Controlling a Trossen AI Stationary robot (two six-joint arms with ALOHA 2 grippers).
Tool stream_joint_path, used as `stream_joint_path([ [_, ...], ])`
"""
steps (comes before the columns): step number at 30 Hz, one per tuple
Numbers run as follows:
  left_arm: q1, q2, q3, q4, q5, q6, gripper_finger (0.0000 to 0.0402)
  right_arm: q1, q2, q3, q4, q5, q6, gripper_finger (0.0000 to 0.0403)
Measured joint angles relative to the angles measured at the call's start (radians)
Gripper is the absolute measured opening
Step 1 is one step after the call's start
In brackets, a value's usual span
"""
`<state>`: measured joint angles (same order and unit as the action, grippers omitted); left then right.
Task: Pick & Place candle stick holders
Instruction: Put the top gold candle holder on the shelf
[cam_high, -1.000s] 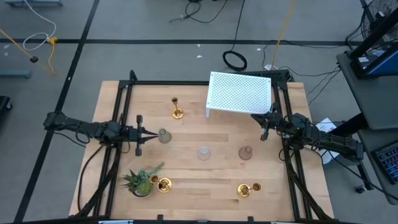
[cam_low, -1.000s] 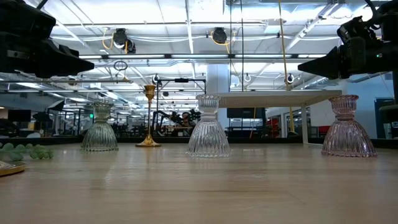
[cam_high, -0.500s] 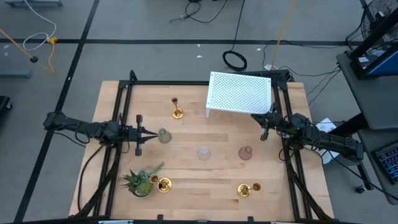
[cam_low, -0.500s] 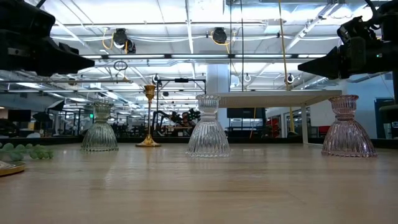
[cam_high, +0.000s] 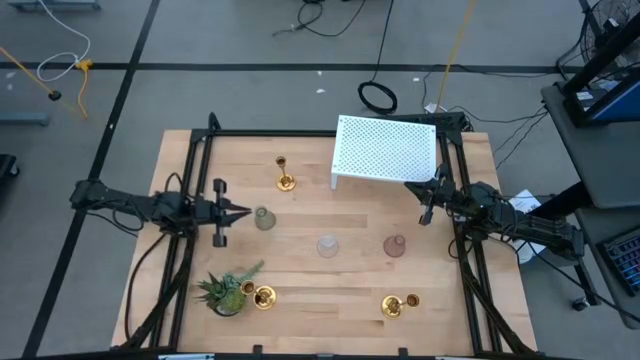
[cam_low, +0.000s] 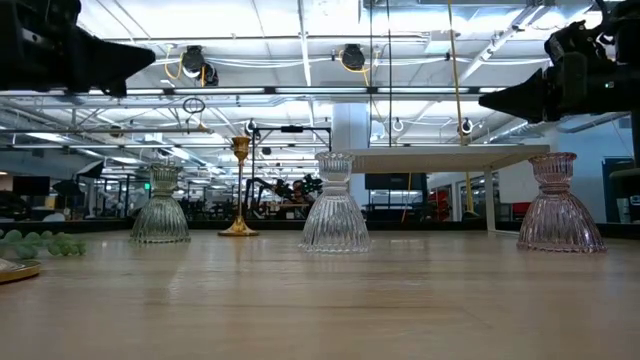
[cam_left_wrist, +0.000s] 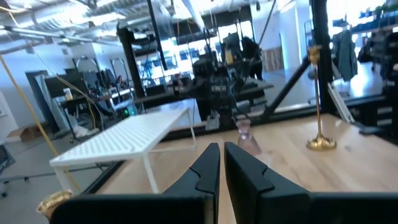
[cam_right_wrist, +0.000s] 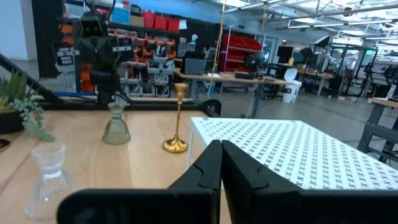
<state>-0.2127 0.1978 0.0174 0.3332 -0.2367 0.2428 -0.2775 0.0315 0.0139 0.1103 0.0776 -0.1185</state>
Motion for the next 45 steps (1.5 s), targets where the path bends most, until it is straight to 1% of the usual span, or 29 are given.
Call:
stream_joint_path([
  [5,0.0,0.0,0.0,0.039,-0.013,-0.011,0.0031,0.0,0.0,0.0,0.064,0.0,-0.03,0.0004],
  [8,0.006,0.007,0.0,0.076,-0.097,-0.046,0.0032,0.0,0.008,0.0,0.124,0.0,-0.032,0.0004],
  [10,0.019,0.028,0.0,0.094,-0.141,-0.075,0.004,0.0,0.019,0.0,0.163,-0.001,-0.04,0.0007],
  [13,0.06,0.079,0.0,0.173,-0.177,-0.11,0.007,0.0,0.05,0.0,0.225,-0.03,-0.057,0.0026],
  [15,0.094,0.121,0.001,0.228,-0.181,-0.114,0.0096,0.0,0.077,0.0,0.273,-0.057,-0.051,0.0048],
  [17,0.132,0.162,0.003,0.267,-0.183,-0.118,0.0123,0.0,0.111,0.0,0.318,-0.061,-0.049,0.0075],
  [21,0.219,0.248,0.041,0.265,-0.212,-0.206,0.0174,-0.002,0.186,0.0,0.426,-0.052,-0.048,0.0129],
  [25,0.302,0.366,0.104,0.231,-0.18,-0.244,0.0203,-0.002,0.267,0.001,0.543,-0.049,-0.058,0.0167],
  [28,0.355,0.473,0.169,0.188,-0.116,-0.257,0.0208,-0.002,0.324,0.001,0.616,0.005,-0.062,0.0181],
  [30,0.386,0.555,0.207,0.181,-0.099,-0.265,0.0209,-0.003,0.359,0.003,0.643,0.028,-0.069,0.0184],
  [33,0.424,0.676,0.24,0.193,-0.106,-0.225,0.0209,-0.002,0.405,0.012,0.642,0.024,-0.082,0.0184],
  [36,0.463,0.773,0.254,0.279,-0.128,-0.232,0.0209,-0.002,0.44,0.013,0.642,0.024,-0.079,0.0182],
  [38,0.486,0.826,0.254,0.321,-0.115,-0.251,0.0209,-0.002,0.458,0.013,0.642,0.024,-0.08,0.0181],
  [42,0.521,0.902,0.254,0.34,-0.034,-0.291,0.0209,-0.002,0.473,0.013,0.642,0.024,-0.084,0.0181],
  [45,0.539,0.958,0.254,0.37,-0.025,-0.301,0.021,-0.002,0.475,0.013,0.651,0.024,-0.085,0.0181],
])
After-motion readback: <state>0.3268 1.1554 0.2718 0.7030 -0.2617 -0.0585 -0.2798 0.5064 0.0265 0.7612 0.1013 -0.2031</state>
